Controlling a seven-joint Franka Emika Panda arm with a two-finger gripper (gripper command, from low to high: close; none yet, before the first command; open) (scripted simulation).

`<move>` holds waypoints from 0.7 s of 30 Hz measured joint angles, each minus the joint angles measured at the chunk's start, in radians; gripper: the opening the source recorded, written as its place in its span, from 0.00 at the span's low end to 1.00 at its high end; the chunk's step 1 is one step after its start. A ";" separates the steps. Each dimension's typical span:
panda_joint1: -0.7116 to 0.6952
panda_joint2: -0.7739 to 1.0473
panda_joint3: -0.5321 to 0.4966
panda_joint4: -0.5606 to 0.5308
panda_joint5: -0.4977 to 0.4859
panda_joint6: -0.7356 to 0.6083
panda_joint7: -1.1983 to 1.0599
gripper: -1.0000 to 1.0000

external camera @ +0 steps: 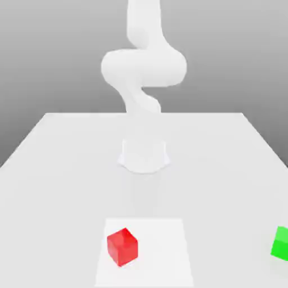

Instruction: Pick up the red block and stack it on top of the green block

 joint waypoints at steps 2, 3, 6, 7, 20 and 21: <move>0.018 0.077 -0.026 -0.030 -0.001 0.039 -0.064 0.50; 0.028 0.114 -0.040 -0.045 -0.001 0.057 -0.094 0.50; 0.051 0.223 -0.076 -0.088 0.003 0.112 -0.187 0.50; 0.058 0.259 -0.088 -0.103 0.005 0.130 -0.219 0.50; 0.088 0.731 -0.176 -0.288 0.055 0.365 -0.645 0.50; 0.082 0.767 -0.175 -0.303 0.055 0.383 -0.675 0.50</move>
